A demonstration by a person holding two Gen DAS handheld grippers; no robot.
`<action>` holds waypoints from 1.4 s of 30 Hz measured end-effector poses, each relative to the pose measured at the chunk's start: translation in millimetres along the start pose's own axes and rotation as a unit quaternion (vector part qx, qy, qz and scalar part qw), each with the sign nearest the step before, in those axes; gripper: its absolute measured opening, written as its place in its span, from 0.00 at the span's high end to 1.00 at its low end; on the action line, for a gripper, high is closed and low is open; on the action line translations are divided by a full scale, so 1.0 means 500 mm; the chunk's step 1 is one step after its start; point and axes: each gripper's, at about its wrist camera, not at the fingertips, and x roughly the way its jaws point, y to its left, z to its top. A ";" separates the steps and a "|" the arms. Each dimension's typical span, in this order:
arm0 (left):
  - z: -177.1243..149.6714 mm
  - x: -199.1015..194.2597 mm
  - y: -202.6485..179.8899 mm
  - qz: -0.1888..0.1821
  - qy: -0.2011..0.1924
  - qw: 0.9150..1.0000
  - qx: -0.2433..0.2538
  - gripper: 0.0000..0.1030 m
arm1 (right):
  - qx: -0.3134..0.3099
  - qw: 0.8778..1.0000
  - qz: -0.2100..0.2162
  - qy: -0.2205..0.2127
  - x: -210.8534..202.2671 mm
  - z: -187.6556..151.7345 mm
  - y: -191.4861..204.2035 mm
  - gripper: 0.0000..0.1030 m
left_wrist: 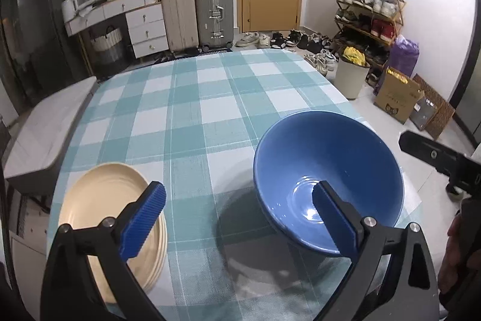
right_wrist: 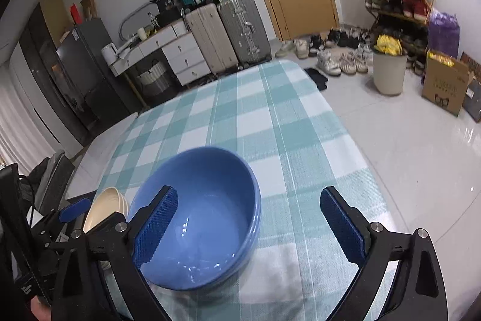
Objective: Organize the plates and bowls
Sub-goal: 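Close the left tool on the nested blue bowls' rim while the right tool grips the opposite rim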
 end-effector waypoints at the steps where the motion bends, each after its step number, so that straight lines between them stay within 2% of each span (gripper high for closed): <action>1: -0.002 -0.005 0.002 0.005 -0.009 1.000 -0.003 0.04 | -0.002 1.000 0.003 0.001 -0.002 -0.002 0.002 0.06; 6: -0.006 -0.012 -0.007 0.022 -0.024 0.999 0.006 0.03 | -0.031 0.999 0.011 -0.012 -0.023 -0.011 0.030 0.06; 9: -0.007 -0.003 -0.008 0.026 -0.015 1.000 0.008 0.03 | -0.044 0.999 0.019 -0.010 -0.029 -0.020 0.045 0.06; 16: 0.001 0.031 -0.011 0.025 0.015 0.999 0.022 0.03 | -0.044 0.999 0.006 0.005 -0.006 -0.016 0.038 0.06; 21: 0.016 0.081 -0.006 -0.011 0.063 0.998 0.015 0.03 | -0.014 0.999 0.008 0.032 0.030 -0.001 0.003 0.06; 26: 0.026 0.126 -0.009 -0.020 0.100 0.995 0.018 0.03 | -0.001 0.998 0.014 0.063 0.067 0.010 -0.020 0.06; 33: 0.034 0.177 -0.023 -0.095 0.179 0.979 0.034 0.07 | -0.009 0.994 0.014 0.109 0.104 0.028 -0.028 0.06; 36: 0.037 0.197 -0.023 -0.107 0.213 0.971 0.034 0.16 | -0.011 0.991 0.019 0.129 0.112 0.033 -0.029 0.06; 39: 0.036 0.213 -0.025 -0.105 0.242 0.963 0.051 0.32 | -0.030 0.989 0.017 0.144 0.123 0.037 -0.020 0.06; 42: 0.031 0.227 -0.015 -0.118 0.271 0.954 0.044 0.49 | -0.045 0.986 0.010 0.158 0.132 0.035 -0.014 0.08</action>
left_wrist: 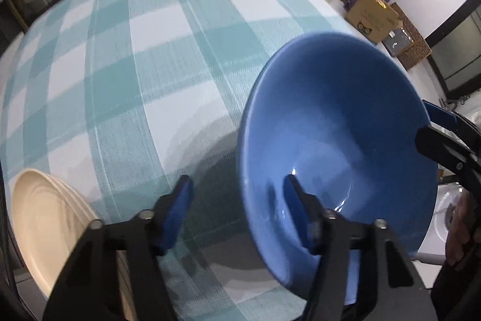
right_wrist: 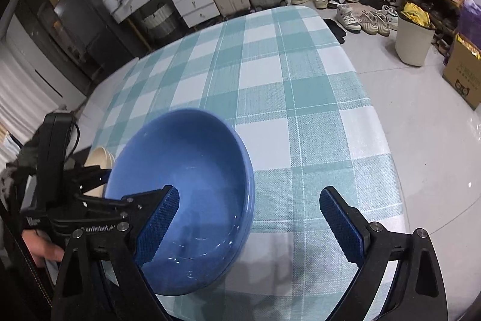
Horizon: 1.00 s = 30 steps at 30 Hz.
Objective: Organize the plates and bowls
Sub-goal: 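Close the left tool on the nested blue bowls' rim while the right tool grips the opposite rim, then lift the nested blue bowls with both tools and carry them over the cream plates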
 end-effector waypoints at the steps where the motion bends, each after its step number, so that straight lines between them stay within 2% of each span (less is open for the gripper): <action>1: 0.000 0.004 0.008 -0.018 0.012 1.000 -0.011 0.59 | -0.003 1.000 -0.003 0.007 0.005 -0.001 0.001 0.09; 2: 0.001 0.008 0.015 -0.041 0.023 0.999 -0.020 0.65 | -0.006 1.000 -0.007 0.014 0.011 -0.003 0.002 0.12; 3: 0.003 0.011 0.018 -0.055 0.033 0.998 -0.024 0.65 | -0.007 1.000 -0.013 0.021 0.016 -0.004 0.001 0.17; 5: 0.007 0.009 0.015 -0.059 0.037 0.997 -0.019 0.71 | -0.002 0.999 -0.009 0.032 0.023 -0.009 -0.002 0.21; 7: 0.013 0.007 0.010 -0.057 0.040 0.998 -0.009 0.75 | 0.003 0.999 -0.005 0.040 0.027 -0.013 -0.004 0.21; 10: 0.018 0.009 0.013 -0.075 0.056 0.996 -0.010 0.78 | 0.001 0.999 -0.006 0.045 0.030 -0.015 0.000 0.25; 12: 0.020 0.006 0.012 -0.078 0.063 0.995 -0.003 0.79 | 0.007 0.999 0.000 0.050 0.034 -0.014 -0.002 0.36; 15: 0.025 0.006 0.014 -0.085 0.074 0.994 -0.003 0.82 | 0.025 0.998 0.010 0.063 0.046 -0.012 -0.013 0.46; 17: 0.030 0.006 0.012 -0.092 0.078 0.993 0.001 0.85 | 0.044 0.996 0.033 0.073 0.054 -0.013 -0.022 0.53; 19: 0.030 0.005 0.010 -0.091 0.079 0.993 0.010 0.85 | 0.049 0.995 0.038 0.080 0.061 -0.014 -0.024 0.56; 21: 0.030 0.005 0.011 -0.092 0.082 0.992 0.009 0.85 | 0.053 0.994 0.043 0.087 0.068 -0.015 -0.027 0.68; 24: 0.033 0.006 0.012 -0.092 0.088 0.992 0.005 0.85 | 0.081 0.989 0.077 0.100 0.078 -0.017 -0.036 0.76; 30: 0.032 0.006 0.014 -0.095 0.109 0.990 -0.003 0.86 | 0.106 0.985 0.084 0.108 0.079 -0.014 -0.042 0.78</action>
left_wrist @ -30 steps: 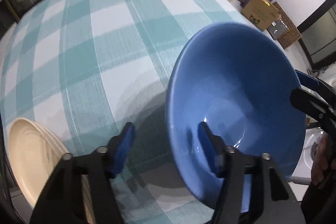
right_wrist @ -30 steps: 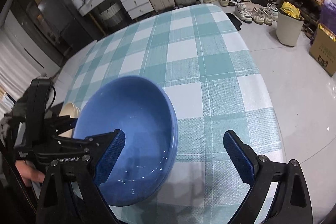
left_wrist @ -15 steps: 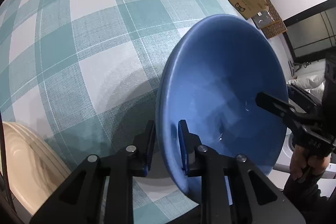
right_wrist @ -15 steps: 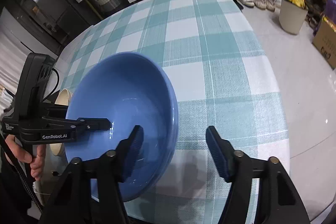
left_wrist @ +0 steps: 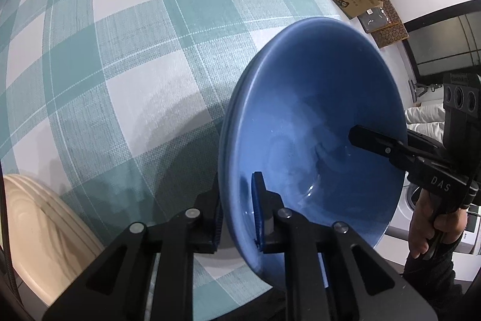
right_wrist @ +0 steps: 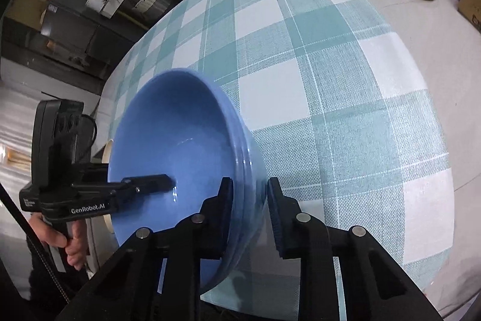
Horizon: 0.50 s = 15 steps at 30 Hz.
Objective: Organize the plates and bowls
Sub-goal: 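Lift the nested blue bowls with both tools and carry them over the cream plates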
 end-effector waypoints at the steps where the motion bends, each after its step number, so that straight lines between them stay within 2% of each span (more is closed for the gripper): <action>1: 0.000 0.000 0.000 -0.001 0.003 1.000 -0.002 0.86 | 0.001 1.000 0.000 0.004 0.000 0.002 0.000 0.78; 10: -0.002 -0.003 0.018 -0.024 0.024 0.999 -0.030 0.86 | 0.007 1.000 -0.010 0.027 -0.003 0.017 0.009 0.82; 15: -0.006 -0.012 0.019 -0.024 0.028 0.999 -0.032 0.86 | 0.017 0.999 -0.006 0.041 0.004 0.034 0.009 0.85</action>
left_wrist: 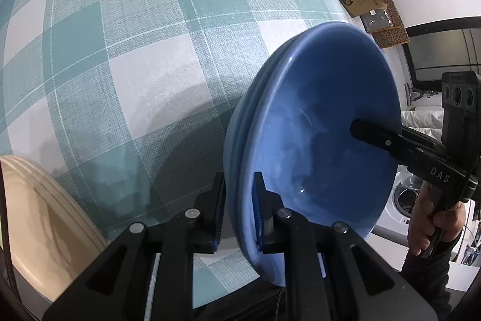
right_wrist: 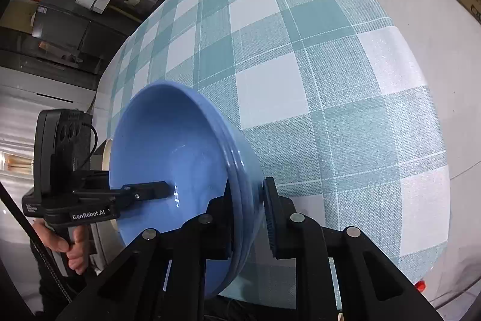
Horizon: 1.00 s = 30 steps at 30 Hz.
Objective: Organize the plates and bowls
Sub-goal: 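Lift the nested blue bowls with both tools and carry them over the cream plates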
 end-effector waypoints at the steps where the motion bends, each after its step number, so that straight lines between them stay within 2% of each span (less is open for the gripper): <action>1: 0.000 -0.002 0.001 0.001 0.001 1.000 0.000 0.86 | -0.001 1.000 -0.002 0.004 0.002 0.003 0.002 0.85; 9: -0.003 -0.011 0.020 -0.005 0.015 1.000 -0.013 0.86 | -0.018 0.999 -0.023 0.039 0.016 0.021 0.030 0.87; 17: -0.005 -0.015 0.033 -0.007 0.011 1.000 -0.016 0.85 | -0.038 0.997 -0.043 0.042 0.024 0.037 0.051 0.87; 21: -0.012 -0.019 0.032 0.008 0.009 1.000 -0.008 0.82 | -0.063 0.995 -0.069 0.043 0.025 0.029 0.070 0.87; 23: -0.014 -0.018 0.030 0.023 0.008 1.000 -0.004 0.74 | -0.089 0.990 -0.093 0.054 0.032 0.020 0.081 0.86; 25: -0.015 -0.020 0.028 0.035 0.002 0.999 -0.001 0.70 | -0.098 0.988 -0.109 0.049 0.034 0.013 0.083 0.85; 30: -0.023 -0.014 0.013 0.072 0.004 0.997 0.020 0.73 | -0.149 0.978 -0.135 0.051 0.040 -0.004 0.111 0.87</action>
